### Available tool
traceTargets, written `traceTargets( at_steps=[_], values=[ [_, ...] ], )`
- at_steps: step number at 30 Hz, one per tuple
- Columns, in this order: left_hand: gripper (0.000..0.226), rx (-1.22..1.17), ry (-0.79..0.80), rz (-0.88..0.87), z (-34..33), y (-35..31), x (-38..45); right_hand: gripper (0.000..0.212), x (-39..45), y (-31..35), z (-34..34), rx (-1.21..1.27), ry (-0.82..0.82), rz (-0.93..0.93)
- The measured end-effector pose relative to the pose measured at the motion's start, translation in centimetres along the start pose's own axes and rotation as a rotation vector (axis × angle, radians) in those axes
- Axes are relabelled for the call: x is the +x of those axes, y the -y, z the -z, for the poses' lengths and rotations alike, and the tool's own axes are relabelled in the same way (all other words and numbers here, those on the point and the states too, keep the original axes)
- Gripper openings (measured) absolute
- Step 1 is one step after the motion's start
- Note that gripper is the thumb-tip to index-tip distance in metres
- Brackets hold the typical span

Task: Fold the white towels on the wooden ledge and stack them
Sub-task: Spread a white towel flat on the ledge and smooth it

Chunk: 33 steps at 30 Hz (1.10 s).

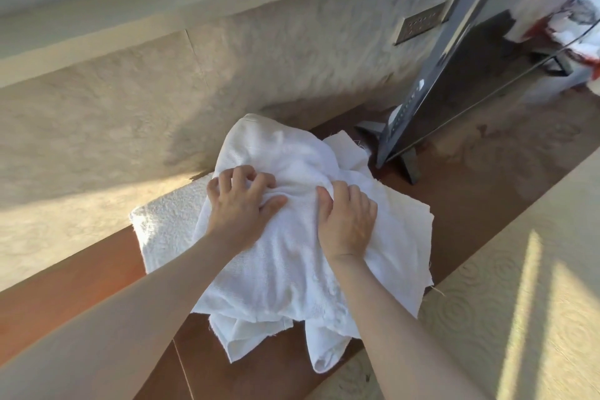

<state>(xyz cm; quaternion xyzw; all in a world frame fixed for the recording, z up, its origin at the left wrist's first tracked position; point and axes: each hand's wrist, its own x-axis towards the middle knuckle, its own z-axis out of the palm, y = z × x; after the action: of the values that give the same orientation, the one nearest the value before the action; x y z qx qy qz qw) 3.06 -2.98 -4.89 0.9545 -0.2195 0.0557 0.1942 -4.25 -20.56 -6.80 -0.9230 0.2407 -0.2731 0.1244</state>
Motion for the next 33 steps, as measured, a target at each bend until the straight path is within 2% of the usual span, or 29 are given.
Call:
traceTargets(
  at_steps=[5, 9, 11, 13, 17, 20, 23, 28, 33],
  values=[
    [0.043, -0.180, -0.018, -0.021, 1.3, 0.3, -0.8, 0.056, 1.1, 2.2, 3.1, 0.158, -0.074, 0.052],
    [0.075, -0.365, 0.063, -0.063, 4.2, 0.0, -2.1, 0.050, 2.6, 6.3, 6.3, 0.319, -0.197, 0.205],
    [0.082, -0.493, 0.090, 0.037, 6.0, -0.4, -2.8, 0.046, 3.0, 9.3, 7.9, 0.392, -0.208, 0.275],
    [0.070, -0.609, 0.039, 0.133, 8.2, -0.6, -3.4, 0.043, 3.0, 12.2, 9.2, 0.441, -0.218, 0.304],
    [0.037, -0.694, -0.160, 0.219, 12.9, 0.8, -4.9, 0.040, 1.5, 17.1, 11.3, 0.537, -0.268, 0.306],
    [0.046, -0.665, -0.228, 0.223, 16.3, 3.6, -7.5, 0.039, -1.0, 20.9, 12.7, 0.579, -0.257, 0.339],
    [0.044, -0.662, -0.268, 0.236, 19.1, 6.7, -11.9, 0.039, -4.5, 24.7, 14.1, 0.610, -0.226, 0.386],
    [0.046, -0.721, -0.393, 0.315, 23.9, 12.8, -21.4, 0.038, -12.0, 32.6, 17.1, 0.651, -0.180, 0.533],
    [0.062, -0.738, -0.469, 0.444, 27.8, 20.3, -32.6, 0.037, -21.1, 41.9, 18.9, 0.774, -0.111, 0.633]
  ],
)
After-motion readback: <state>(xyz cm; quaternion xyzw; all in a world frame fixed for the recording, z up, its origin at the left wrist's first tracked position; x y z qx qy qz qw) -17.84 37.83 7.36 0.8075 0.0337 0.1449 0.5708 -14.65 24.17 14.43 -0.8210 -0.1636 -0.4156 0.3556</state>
